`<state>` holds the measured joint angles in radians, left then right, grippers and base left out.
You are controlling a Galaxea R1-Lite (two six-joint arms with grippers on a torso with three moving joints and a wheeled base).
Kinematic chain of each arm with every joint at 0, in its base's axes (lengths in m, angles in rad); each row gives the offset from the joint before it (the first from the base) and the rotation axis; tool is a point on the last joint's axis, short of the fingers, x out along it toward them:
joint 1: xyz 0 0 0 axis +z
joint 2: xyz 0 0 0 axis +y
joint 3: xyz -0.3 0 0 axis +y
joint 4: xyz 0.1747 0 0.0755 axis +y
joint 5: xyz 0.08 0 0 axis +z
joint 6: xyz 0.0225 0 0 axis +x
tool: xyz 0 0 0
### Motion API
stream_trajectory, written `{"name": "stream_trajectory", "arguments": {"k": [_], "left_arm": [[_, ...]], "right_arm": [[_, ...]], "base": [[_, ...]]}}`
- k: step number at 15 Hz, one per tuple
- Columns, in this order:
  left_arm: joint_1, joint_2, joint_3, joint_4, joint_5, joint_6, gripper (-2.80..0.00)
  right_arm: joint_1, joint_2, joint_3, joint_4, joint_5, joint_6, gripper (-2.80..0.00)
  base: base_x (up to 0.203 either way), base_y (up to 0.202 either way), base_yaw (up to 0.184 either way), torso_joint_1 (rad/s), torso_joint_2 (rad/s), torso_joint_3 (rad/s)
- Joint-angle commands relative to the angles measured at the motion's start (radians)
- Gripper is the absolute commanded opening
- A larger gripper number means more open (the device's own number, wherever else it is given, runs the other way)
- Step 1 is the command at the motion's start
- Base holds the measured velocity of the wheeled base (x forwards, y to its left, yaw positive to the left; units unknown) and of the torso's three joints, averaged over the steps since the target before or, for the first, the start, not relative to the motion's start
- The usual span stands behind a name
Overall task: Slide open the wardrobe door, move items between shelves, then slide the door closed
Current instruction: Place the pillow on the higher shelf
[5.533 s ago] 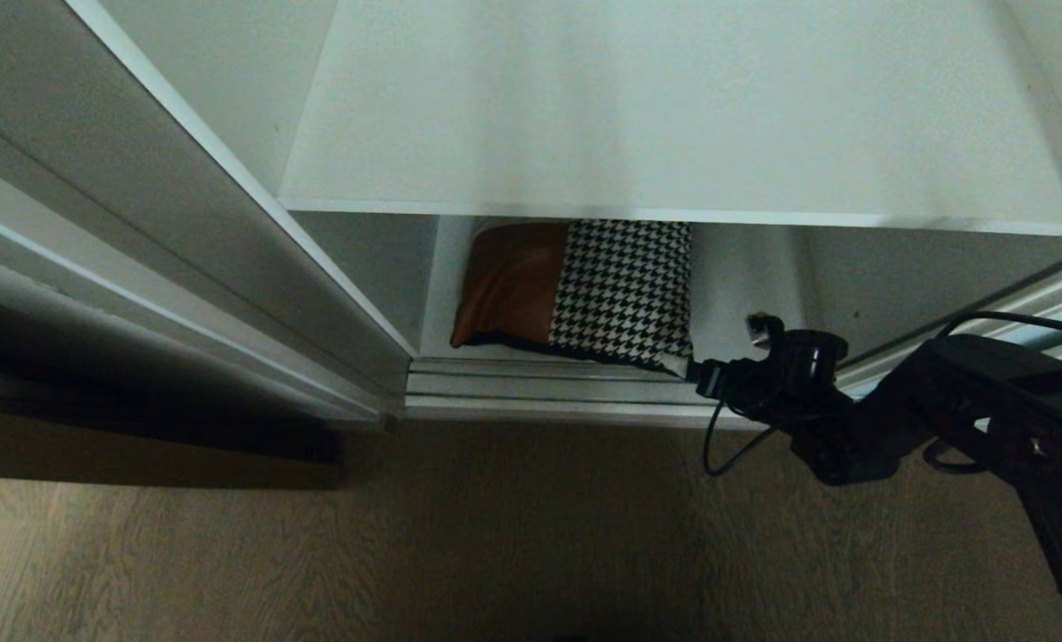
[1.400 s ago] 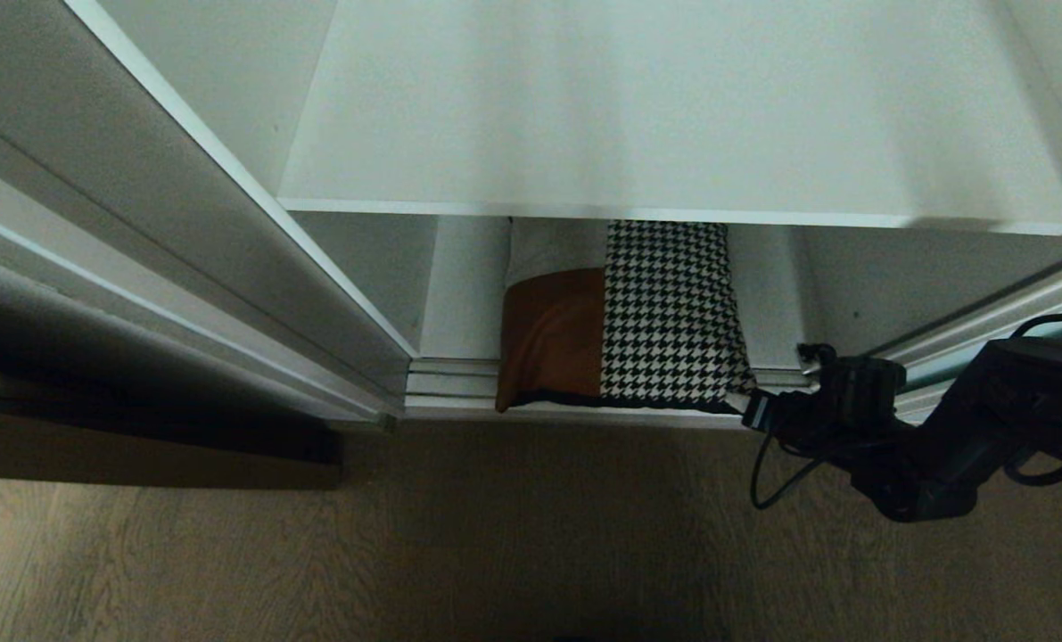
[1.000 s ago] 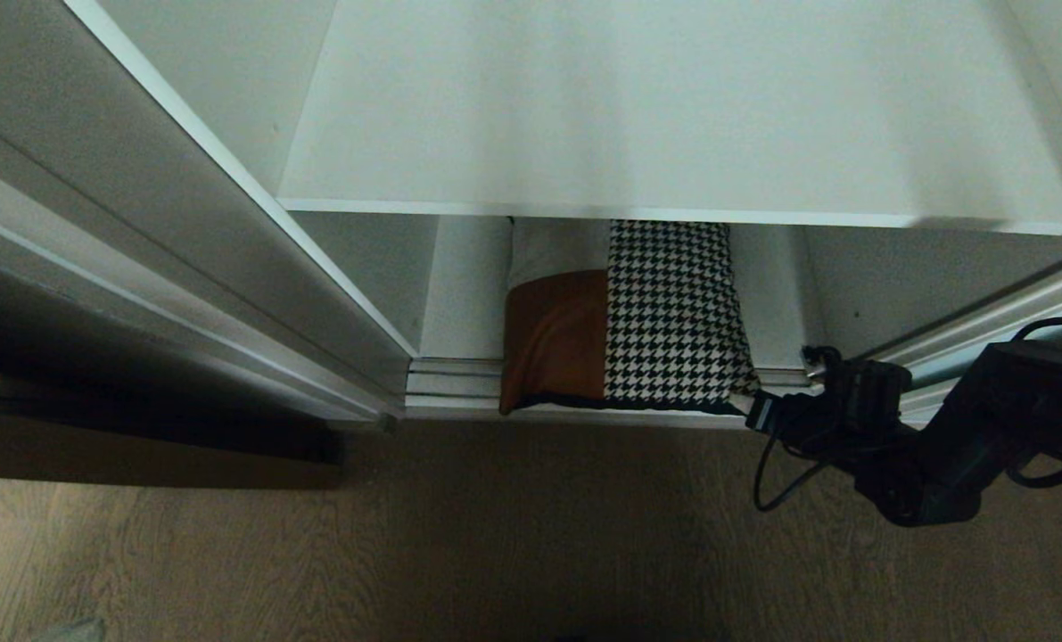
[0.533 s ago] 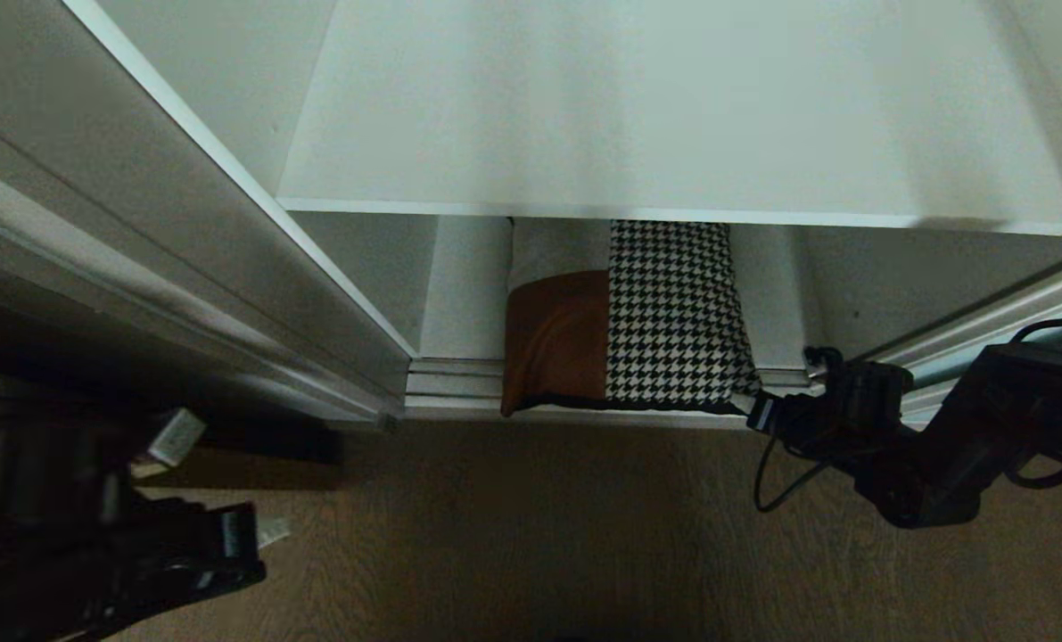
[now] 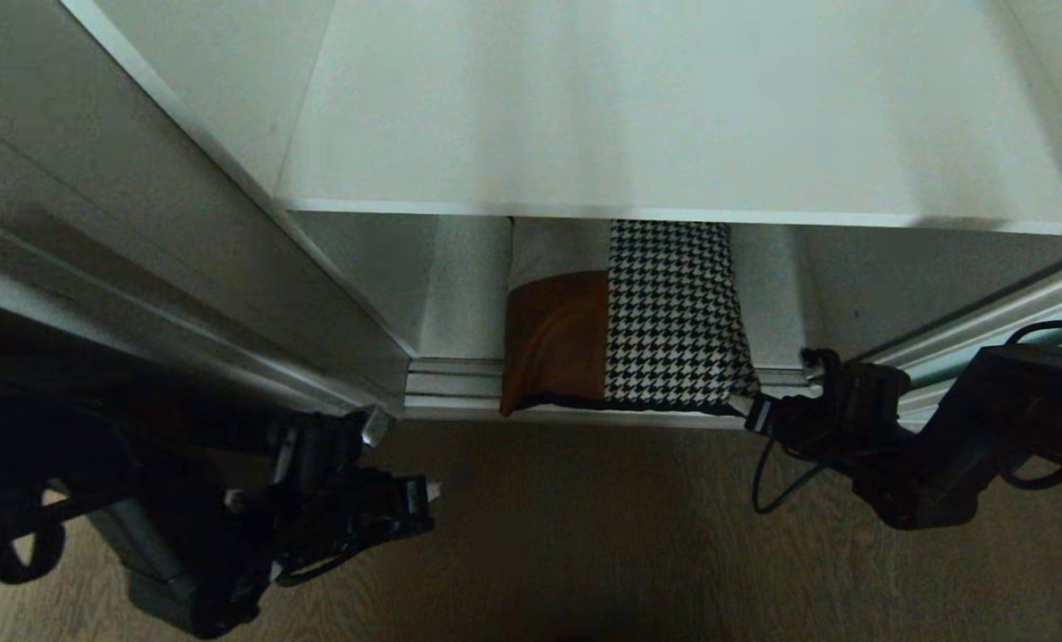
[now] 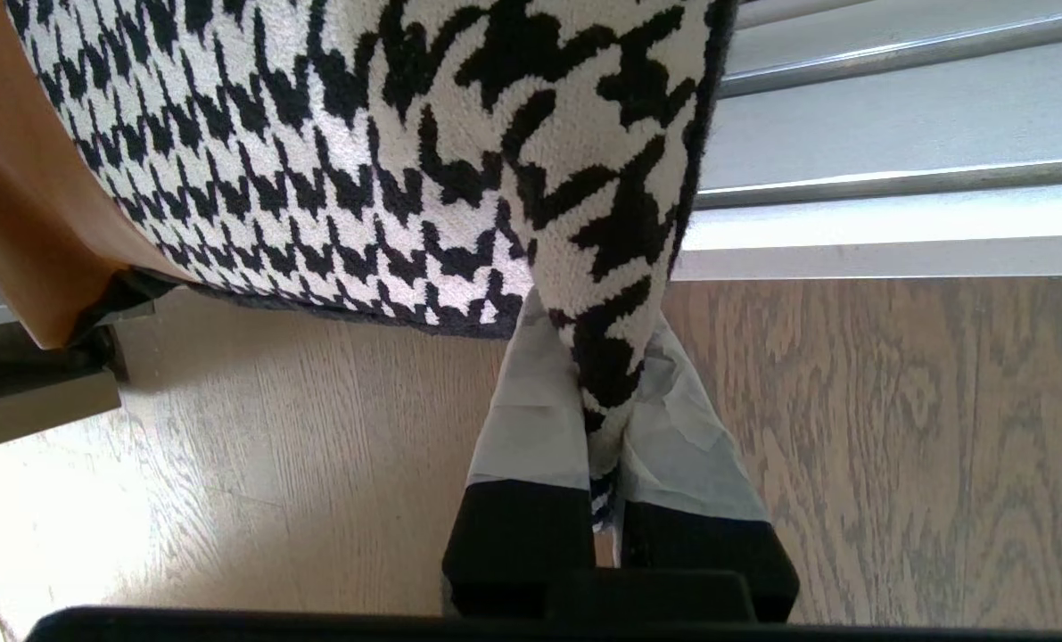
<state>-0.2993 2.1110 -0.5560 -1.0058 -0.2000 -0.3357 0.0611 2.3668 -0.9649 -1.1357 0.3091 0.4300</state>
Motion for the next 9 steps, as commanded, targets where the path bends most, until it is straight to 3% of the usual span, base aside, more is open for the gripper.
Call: {"name": "stream_trajectory", "arguments": {"k": [1, 5, 8, 9], "left_arm": [[-0.012, 0.115, -0.081, -0.009, 0.003, -0.003, -2.8], [-0.012, 0.198, -0.211, 0.007, 0.019, -0.012, -2.8], [-0.013, 0.206, -0.34, 0.137, 0.017, -0.037, -2.8], [-0.015, 0.207, -0.392, 0.187, 0.017, -0.041, 0.0]], "right_arm": [[0.003, 0.011, -0.003, -0.007, 0.002, 0.0, -2.8], [0.003, 0.014, -0.002, -0.007, 0.002, 0.0, -2.8], [0.005, 0.014, 0.002, -0.008, 0.002, -0.002, -2.8], [0.003, 0.014, 0.003, -0.015, 0.002, -0.002, -2.8]], "base": [[0.0, 0.0, 0.0, 0.0, 0.0, 0.0], [0.0, 0.0, 0.0, 0.0, 0.0, 0.0], [0.0, 0.0, 0.0, 0.0, 0.0, 0.0], [0.0, 0.0, 0.0, 0.0, 0.0, 0.0]]}}
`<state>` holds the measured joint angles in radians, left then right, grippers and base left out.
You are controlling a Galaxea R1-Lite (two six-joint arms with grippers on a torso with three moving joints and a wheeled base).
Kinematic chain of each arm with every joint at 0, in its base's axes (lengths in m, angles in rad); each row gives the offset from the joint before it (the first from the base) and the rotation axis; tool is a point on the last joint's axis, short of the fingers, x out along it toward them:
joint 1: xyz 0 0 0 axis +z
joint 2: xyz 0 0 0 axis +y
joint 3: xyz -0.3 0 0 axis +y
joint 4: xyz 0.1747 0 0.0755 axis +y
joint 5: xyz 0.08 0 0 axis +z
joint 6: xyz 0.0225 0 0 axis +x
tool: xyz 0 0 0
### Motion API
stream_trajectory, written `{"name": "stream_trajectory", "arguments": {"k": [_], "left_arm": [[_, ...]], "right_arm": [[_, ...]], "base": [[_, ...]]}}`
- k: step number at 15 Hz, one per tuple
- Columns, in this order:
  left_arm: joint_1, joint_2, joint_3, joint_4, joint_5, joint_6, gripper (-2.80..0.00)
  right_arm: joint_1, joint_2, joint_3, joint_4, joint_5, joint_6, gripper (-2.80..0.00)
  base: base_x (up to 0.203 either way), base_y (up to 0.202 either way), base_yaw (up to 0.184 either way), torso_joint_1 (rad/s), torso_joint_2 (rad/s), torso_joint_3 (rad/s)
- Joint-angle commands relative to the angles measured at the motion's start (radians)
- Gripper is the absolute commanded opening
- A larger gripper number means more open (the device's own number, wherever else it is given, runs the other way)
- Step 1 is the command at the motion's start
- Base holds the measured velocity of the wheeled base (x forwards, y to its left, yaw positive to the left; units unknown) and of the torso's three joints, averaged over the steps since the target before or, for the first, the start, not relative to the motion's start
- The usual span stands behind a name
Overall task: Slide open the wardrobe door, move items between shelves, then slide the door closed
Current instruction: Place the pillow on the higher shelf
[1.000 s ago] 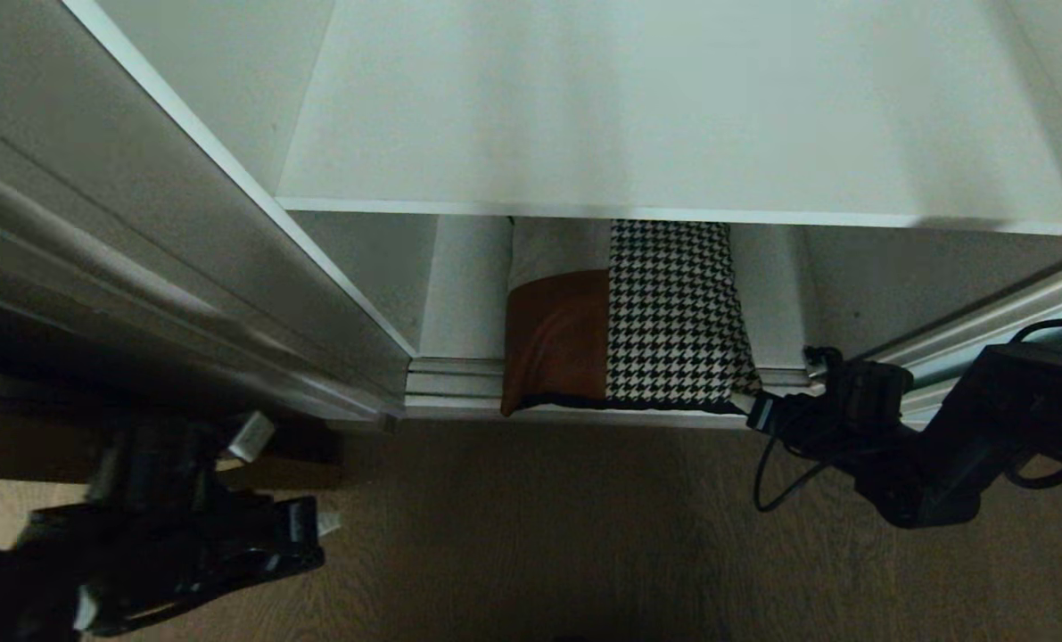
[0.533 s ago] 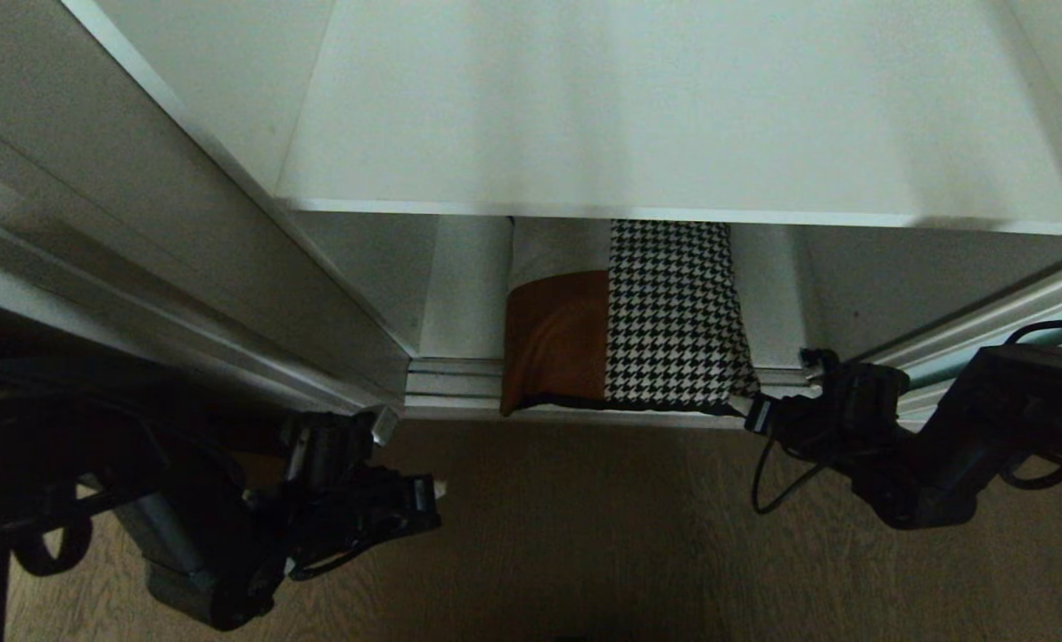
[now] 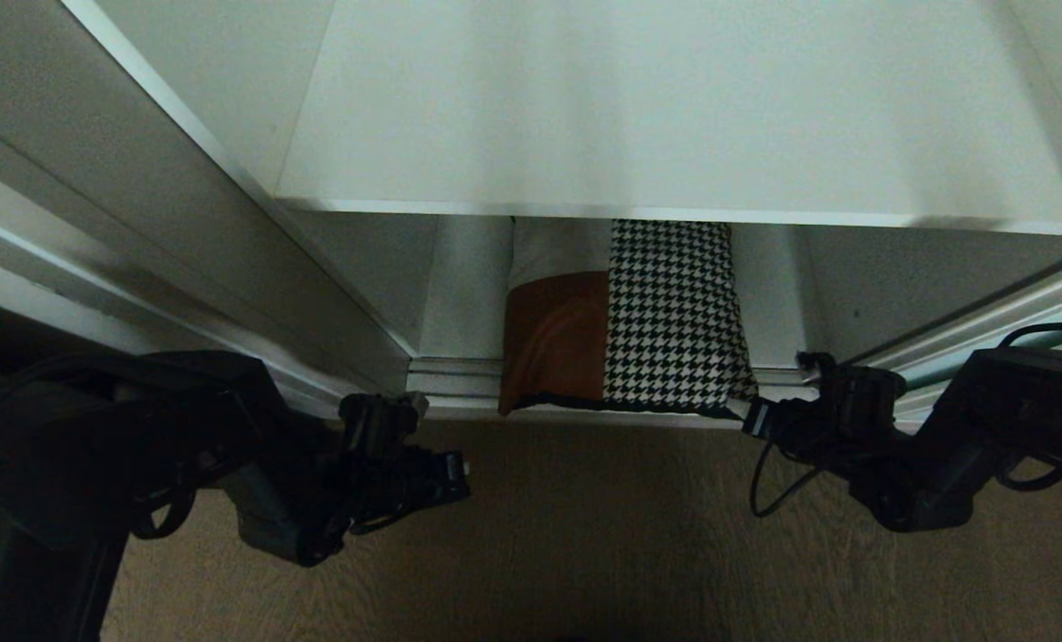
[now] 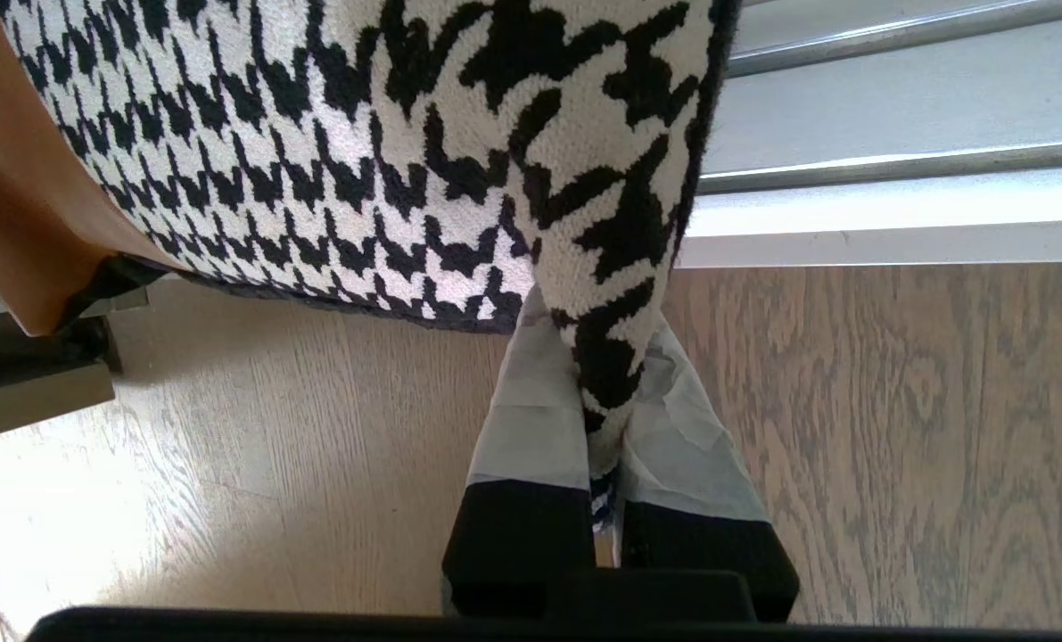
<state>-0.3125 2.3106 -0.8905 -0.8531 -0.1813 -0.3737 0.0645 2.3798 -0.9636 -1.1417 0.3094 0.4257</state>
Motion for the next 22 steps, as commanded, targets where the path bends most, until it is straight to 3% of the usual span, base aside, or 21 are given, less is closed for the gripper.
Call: {"name": "stream_trajectory", "arguments": {"k": [1, 5, 8, 10, 15, 19, 22], "left_arm": [[-0.004, 0.009, -0.092, 0.07, -0.003, -0.009, 0.0], [-0.017, 0.021, -0.151, 0.066, -0.044, -0.069, 0.0], [-0.022, 0.074, -0.19, -0.028, -0.068, -0.074, 0.0], [-0.024, 0.111, -0.252, -0.033, -0.07, -0.073, 0.0], [-0.038, 0.215, -0.422, -0.033, -0.068, -0.011, 0.0], [-0.042, 0.234, -0.549, -0.009, -0.067, 0.002, 0.0], [-0.053, 0.266, -0.572, -0.029, -0.058, 0.061, 0.0]], "right_arm": [[0.0, 0.002, 0.003, -0.012, 0.002, 0.002, -2.8], [0.0, 0.004, 0.005, -0.013, 0.004, 0.003, -2.8], [0.0, 0.002, 0.005, -0.013, 0.004, 0.002, -2.8], [0.0, 0.002, 0.006, -0.013, 0.004, 0.002, -2.8], [0.001, -0.004, 0.013, -0.013, 0.008, 0.004, -2.8], [0.001, -0.013, 0.026, -0.013, 0.017, 0.004, -2.8], [0.001, -0.013, 0.028, -0.013, 0.022, 0.004, -2.8]], "base": [[0.0, 0.0, 0.0, 0.0, 0.0, 0.0], [0.0, 0.0, 0.0, 0.0, 0.0, 0.0], [0.0, 0.0, 0.0, 0.0, 0.0, 0.0], [0.0, 0.0, 0.0, 0.0, 0.0, 0.0], [0.0, 0.0, 0.0, 0.0, 0.0, 0.0], [0.0, 0.0, 0.0, 0.0, 0.0, 0.0], [0.0, 0.0, 0.0, 0.0, 0.0, 0.0]]}}
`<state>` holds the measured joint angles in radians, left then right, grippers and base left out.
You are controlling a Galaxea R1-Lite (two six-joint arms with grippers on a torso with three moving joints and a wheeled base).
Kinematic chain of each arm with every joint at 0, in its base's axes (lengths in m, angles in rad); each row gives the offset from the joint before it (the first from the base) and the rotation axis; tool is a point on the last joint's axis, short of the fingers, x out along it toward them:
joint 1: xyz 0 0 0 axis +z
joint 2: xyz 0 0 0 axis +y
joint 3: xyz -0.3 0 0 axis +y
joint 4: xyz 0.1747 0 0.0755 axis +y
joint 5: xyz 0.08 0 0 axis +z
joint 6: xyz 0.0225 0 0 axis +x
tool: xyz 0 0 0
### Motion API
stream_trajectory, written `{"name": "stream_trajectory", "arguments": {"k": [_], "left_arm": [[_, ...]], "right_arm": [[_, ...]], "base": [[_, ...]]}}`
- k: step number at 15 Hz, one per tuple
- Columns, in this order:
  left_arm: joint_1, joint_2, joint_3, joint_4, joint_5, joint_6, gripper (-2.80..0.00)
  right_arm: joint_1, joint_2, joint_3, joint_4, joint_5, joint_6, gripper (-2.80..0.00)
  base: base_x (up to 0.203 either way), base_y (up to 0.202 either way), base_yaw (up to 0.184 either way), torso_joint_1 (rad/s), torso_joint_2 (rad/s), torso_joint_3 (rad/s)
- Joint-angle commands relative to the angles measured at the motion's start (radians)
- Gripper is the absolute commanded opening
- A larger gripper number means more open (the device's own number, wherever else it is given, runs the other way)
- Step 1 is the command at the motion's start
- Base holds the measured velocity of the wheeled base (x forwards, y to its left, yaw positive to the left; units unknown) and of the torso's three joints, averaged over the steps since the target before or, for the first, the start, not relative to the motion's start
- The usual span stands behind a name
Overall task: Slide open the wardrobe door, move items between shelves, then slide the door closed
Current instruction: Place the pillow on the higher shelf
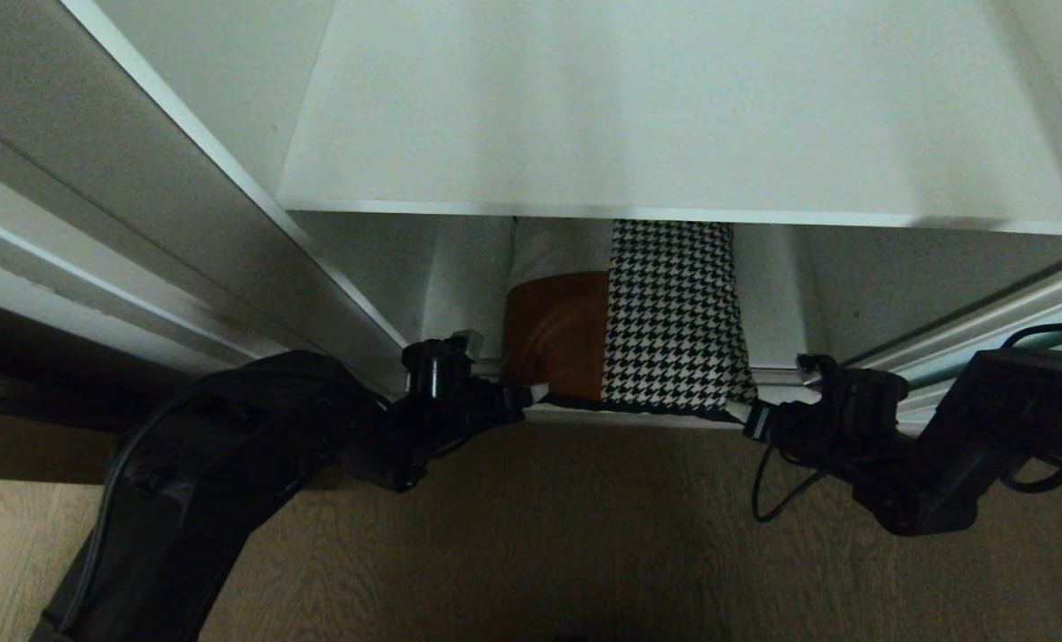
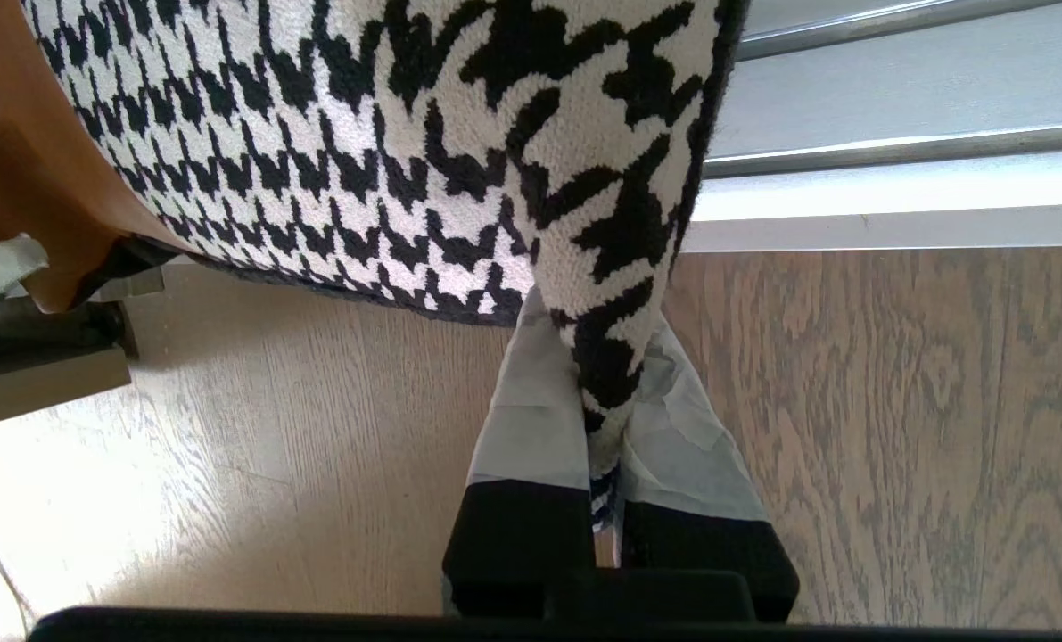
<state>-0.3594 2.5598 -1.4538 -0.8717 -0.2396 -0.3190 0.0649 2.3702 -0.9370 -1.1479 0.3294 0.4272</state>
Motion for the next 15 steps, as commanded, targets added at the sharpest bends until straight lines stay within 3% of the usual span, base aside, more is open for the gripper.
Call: {"name": "stream_trajectory", "arguments": {"k": [1, 4, 5, 8, 15], "left_arm": [[-0.015, 0.016, -0.007, -0.014, 0.002, 0.009, 0.0], [-0.016, 0.017, -0.011, -0.007, 0.0, 0.009, 0.0], [-0.016, 0.02, -0.011, -0.007, 0.002, 0.009, -2.8], [-0.016, 0.042, -0.051, -0.011, 0.006, 0.008, -2.8], [-0.016, 0.102, -0.135, -0.02, 0.139, 0.02, -2.8]], "right_arm": [[0.001, -0.005, 0.001, -0.007, 0.002, 0.002, -2.8], [0.0, -0.005, 0.0, -0.007, 0.002, 0.004, -2.8], [0.0, -0.005, 0.0, -0.007, 0.002, 0.004, -2.8], [0.001, -0.006, 0.004, -0.007, 0.002, 0.002, -2.8], [0.001, -0.009, 0.015, -0.009, 0.011, 0.002, -2.8]], "base": [[0.0, 0.0, 0.0, 0.0, 0.0, 0.0], [0.0, 0.0, 0.0, 0.0, 0.0, 0.0], [0.0, 0.0, 0.0, 0.0, 0.0, 0.0], [0.0, 0.0, 0.0, 0.0, 0.0, 0.0], [0.0, 0.0, 0.0, 0.0, 0.0, 0.0]]}}
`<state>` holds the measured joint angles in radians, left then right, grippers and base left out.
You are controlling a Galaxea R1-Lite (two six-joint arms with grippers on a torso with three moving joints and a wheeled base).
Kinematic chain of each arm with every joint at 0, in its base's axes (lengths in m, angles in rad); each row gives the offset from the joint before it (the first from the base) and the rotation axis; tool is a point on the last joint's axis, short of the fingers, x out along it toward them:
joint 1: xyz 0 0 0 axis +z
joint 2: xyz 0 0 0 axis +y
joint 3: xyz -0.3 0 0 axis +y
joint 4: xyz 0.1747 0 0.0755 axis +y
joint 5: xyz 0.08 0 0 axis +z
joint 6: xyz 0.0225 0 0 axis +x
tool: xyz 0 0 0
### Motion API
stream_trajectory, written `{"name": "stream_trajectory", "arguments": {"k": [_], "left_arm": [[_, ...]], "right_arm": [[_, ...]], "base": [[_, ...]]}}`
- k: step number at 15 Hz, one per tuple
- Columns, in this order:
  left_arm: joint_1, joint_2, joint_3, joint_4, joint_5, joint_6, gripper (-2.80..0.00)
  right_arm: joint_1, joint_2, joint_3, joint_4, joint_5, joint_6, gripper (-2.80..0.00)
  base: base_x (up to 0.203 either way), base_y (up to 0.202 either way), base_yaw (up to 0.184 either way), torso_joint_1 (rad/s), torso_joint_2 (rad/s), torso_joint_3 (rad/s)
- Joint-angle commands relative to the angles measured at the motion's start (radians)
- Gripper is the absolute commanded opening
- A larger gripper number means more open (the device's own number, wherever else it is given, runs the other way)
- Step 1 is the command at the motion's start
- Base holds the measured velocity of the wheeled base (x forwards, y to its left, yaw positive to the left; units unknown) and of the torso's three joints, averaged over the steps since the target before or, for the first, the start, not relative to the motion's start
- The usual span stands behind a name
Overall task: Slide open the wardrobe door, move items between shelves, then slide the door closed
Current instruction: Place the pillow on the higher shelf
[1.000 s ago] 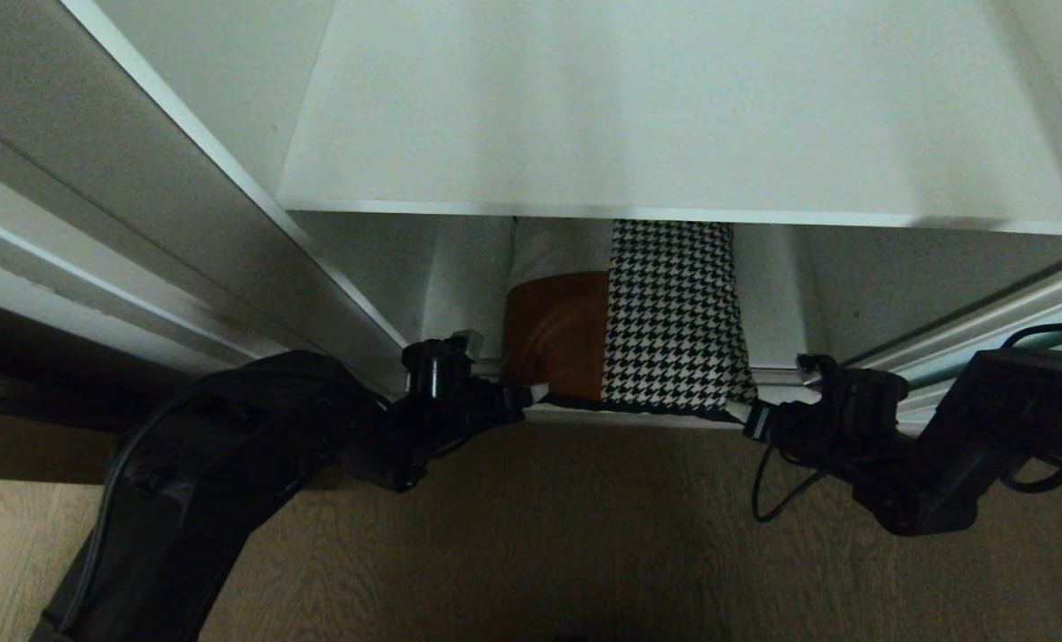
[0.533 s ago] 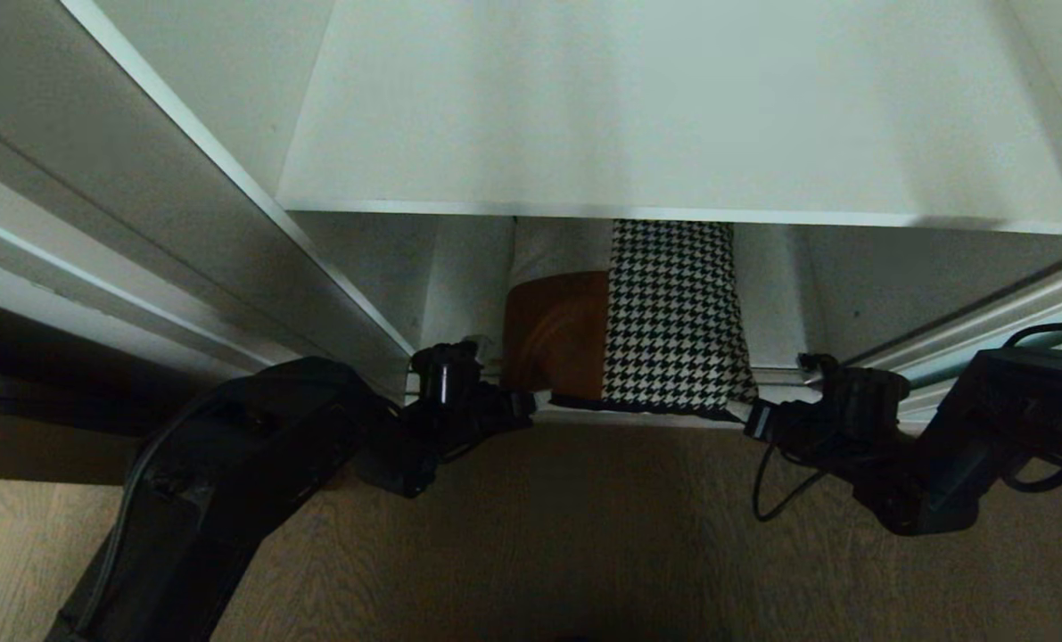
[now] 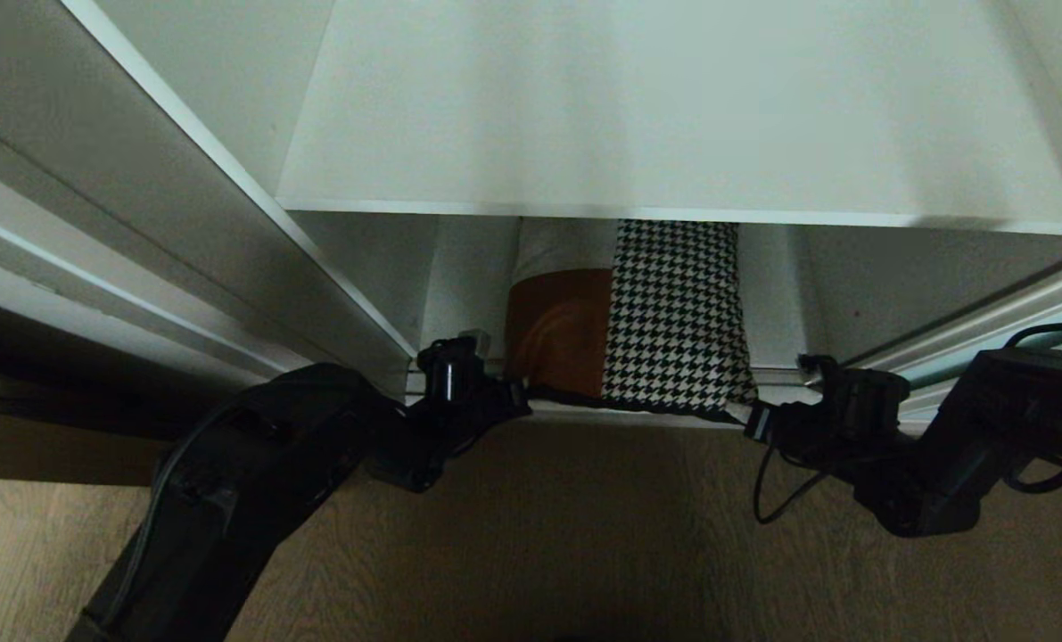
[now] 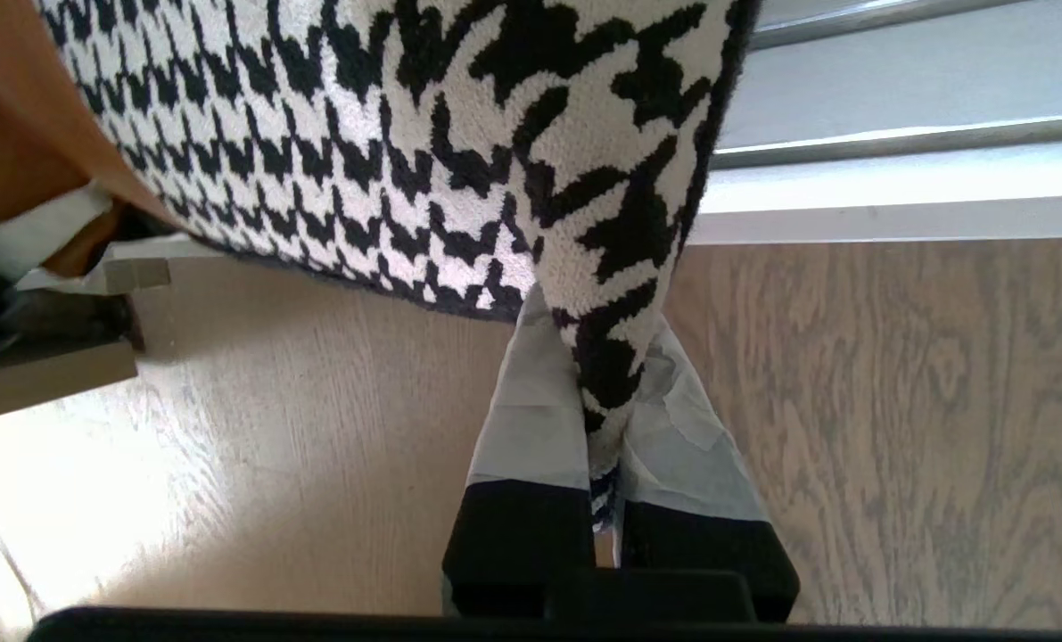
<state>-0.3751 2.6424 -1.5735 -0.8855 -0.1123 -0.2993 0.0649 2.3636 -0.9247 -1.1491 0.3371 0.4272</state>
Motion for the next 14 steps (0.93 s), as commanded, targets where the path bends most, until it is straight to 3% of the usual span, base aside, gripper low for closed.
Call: {"name": "stream_trajectory", "arguments": {"k": [1, 5, 8, 11, 14], "left_arm": [[-0.001, 0.021, -0.017, -0.007, 0.021, 0.008, -2.8], [-0.003, -0.033, 0.036, 0.044, 0.025, 0.001, -2.8], [-0.027, -0.14, 0.186, 0.054, 0.002, -0.016, -2.8], [-0.046, -0.252, 0.273, 0.016, 0.027, -0.036, -2.8], [-0.08, -0.428, 0.434, 0.026, 0.04, -0.049, -2.8]], "right_arm": [[0.001, -0.004, 0.005, -0.007, 0.008, 0.002, -2.8], [0.001, -0.007, 0.01, -0.013, 0.008, 0.002, -2.8], [0.01, -0.055, 0.056, -0.017, 0.023, 0.001, -2.8], [0.017, -0.125, 0.123, -0.055, 0.027, 0.0, -2.8], [0.037, -0.22, 0.209, -0.078, 0.026, -0.002, -2.8]], "base": [[0.0, 0.0, 0.0, 0.0, 0.0, 0.0], [0.0, 0.0, 0.0, 0.0, 0.0, 0.0], [0.0, 0.0, 0.0, 0.0, 0.0, 0.0], [0.0, 0.0, 0.0, 0.0, 0.0, 0.0], [0.0, 0.0, 0.0, 0.0, 0.0, 0.0]]}}
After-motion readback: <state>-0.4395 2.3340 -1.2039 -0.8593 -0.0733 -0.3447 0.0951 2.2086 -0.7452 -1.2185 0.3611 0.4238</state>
